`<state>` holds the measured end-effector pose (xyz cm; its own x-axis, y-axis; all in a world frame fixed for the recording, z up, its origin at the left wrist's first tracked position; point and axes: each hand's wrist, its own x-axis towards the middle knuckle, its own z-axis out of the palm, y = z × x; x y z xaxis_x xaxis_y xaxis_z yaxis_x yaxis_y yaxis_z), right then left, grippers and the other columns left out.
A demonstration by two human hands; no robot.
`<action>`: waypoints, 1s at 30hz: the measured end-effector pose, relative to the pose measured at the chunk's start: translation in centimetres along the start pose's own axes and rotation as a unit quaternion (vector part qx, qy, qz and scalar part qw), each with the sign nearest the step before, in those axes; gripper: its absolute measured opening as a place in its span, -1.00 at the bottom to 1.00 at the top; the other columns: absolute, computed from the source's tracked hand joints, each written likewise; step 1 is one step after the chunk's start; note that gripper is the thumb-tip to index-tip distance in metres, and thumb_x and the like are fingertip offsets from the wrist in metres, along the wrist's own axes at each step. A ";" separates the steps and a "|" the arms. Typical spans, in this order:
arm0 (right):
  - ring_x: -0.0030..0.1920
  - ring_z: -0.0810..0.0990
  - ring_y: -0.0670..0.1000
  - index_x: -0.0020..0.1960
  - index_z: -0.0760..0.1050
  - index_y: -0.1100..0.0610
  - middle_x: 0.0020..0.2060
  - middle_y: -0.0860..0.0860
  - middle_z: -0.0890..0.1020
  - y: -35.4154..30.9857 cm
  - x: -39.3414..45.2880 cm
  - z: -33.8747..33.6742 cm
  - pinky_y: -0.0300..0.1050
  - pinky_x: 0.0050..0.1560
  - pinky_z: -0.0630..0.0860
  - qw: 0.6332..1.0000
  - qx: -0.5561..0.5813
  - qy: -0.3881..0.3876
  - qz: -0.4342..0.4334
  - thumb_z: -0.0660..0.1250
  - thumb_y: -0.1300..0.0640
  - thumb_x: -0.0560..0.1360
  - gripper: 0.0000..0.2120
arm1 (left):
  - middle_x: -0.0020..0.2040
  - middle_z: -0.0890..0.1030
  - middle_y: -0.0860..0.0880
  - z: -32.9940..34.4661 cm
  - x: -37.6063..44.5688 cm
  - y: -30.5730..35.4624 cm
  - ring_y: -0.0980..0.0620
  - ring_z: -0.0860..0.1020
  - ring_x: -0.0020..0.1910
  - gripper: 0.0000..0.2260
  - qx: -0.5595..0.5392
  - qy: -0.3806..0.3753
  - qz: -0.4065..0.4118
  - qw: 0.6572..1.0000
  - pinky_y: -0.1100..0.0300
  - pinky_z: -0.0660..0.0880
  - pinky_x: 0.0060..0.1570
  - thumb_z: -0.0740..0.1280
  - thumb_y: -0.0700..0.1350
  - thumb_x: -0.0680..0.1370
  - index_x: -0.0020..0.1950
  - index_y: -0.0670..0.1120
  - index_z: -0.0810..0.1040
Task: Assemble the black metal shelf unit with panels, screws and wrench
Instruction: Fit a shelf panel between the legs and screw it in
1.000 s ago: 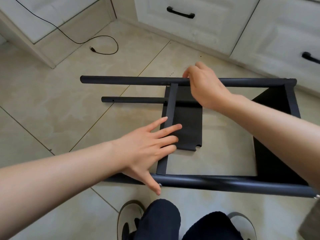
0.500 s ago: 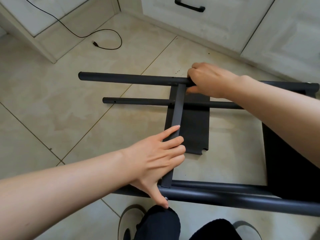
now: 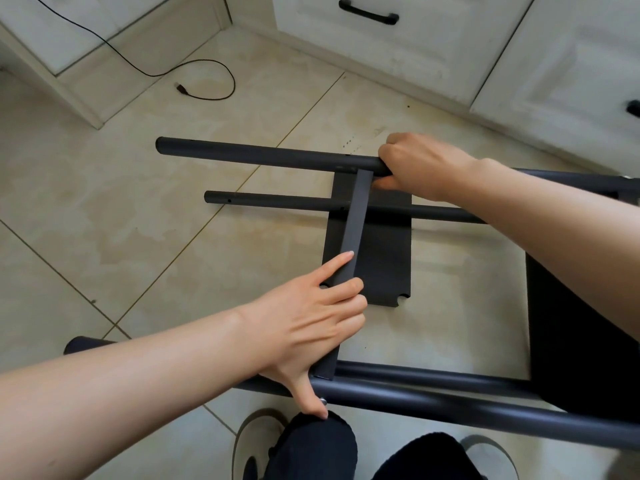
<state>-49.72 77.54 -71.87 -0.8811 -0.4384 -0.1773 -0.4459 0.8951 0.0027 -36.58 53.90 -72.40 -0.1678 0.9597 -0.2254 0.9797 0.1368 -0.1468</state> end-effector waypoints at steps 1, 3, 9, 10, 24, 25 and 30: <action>-0.28 0.42 0.13 -0.02 0.47 0.29 -0.16 0.13 0.40 0.1 -0.1 -0.1 -0.06 -0.26 0.28 1.000 -0.010 0.002 -0.011 0.24 -0.13 0.58 -0.56 | -0.07 0.44 -0.14 0.1 0.0 0.0 -0.21 0.46 0.14 -0.15 0.001 0.000 -0.001 1.000 -0.30 0.00 0.50 0.16 0.66 0.26 -0.15 -0.18 0.35; -0.29 0.37 0.11 0.02 0.44 0.30 -0.13 0.13 0.38 0.3 -0.3 -0.2 -0.11 -0.26 0.20 0.999 -0.030 0.012 -0.042 0.19 -0.12 0.60 -0.56 | -0.06 0.45 -0.13 0.2 -0.1 0.1 -0.19 0.45 0.13 -0.15 0.003 0.002 -0.001 1.000 -0.30 0.03 0.51 0.16 0.66 0.26 -0.12 -0.18 0.42; -0.28 0.34 0.12 0.03 0.42 0.30 -0.05 0.20 0.44 0.3 -0.8 0.0 -0.10 -0.26 0.18 0.996 -0.039 0.052 -0.056 0.09 -0.18 0.61 -0.49 | -0.12 0.34 -0.11 0.3 -0.5 0.4 -0.17 0.41 0.10 -0.15 0.001 0.008 -0.006 1.000 -0.32 0.09 0.51 0.14 0.66 0.26 -0.17 -0.18 0.31; -0.28 0.35 0.13 0.02 0.42 0.31 -0.06 0.20 0.44 0.2 -0.8 0.1 -0.07 -0.26 0.21 0.997 -0.034 0.055 -0.046 0.09 -0.20 0.60 -0.47 | -0.09 0.40 -0.12 0.5 -0.5 0.5 -0.17 0.42 0.12 -0.15 0.004 0.000 -0.007 1.000 -0.33 0.07 0.52 0.13 0.66 0.27 -0.15 -0.18 0.37; -0.37 0.33 0.11 -0.26 0.38 0.23 -0.26 0.10 0.36 -0.7 -0.7 0.7 -0.08 -0.36 0.21 0.998 -0.004 0.064 0.028 0.06 -0.35 0.52 -0.38 | -0.09 0.40 -0.13 0.5 -0.8 0.9 -0.17 0.35 0.08 -0.16 -0.008 -0.008 -0.031 0.999 -0.34 0.06 0.51 0.14 0.65 0.28 -0.14 -0.18 0.35; -0.38 0.32 0.11 -0.26 0.37 0.23 -0.26 0.10 0.36 -0.7 -0.7 0.7 -0.07 -0.36 0.22 0.998 -0.005 0.062 0.027 0.07 -0.33 0.53 -0.39 | -0.10 0.41 -0.13 0.4 -0.8 0.9 -0.16 0.33 0.07 -0.16 -0.014 0.003 -0.031 0.999 -0.34 0.11 0.50 0.15 0.66 0.27 -0.16 -0.17 0.28; -0.32 0.32 0.11 -0.17 0.48 0.28 -0.22 0.12 0.34 -1.2 -1.1 0.8 -0.03 -0.31 0.23 0.996 -0.010 0.085 0.026 0.13 -0.24 0.57 -0.43 | -0.09 0.36 -0.12 0.2 -1.0 0.9 -0.20 0.36 0.17 -0.16 -0.050 -0.016 -0.051 0.997 -0.34 0.10 0.51 0.15 0.65 0.27 -0.13 -0.17 0.30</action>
<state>-48.07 77.01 -72.50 -0.9159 -0.4013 -0.0064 -0.4013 0.9156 0.0270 -35.58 53.05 -72.53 -0.2694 0.9312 -0.2457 0.9630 0.2591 -0.0743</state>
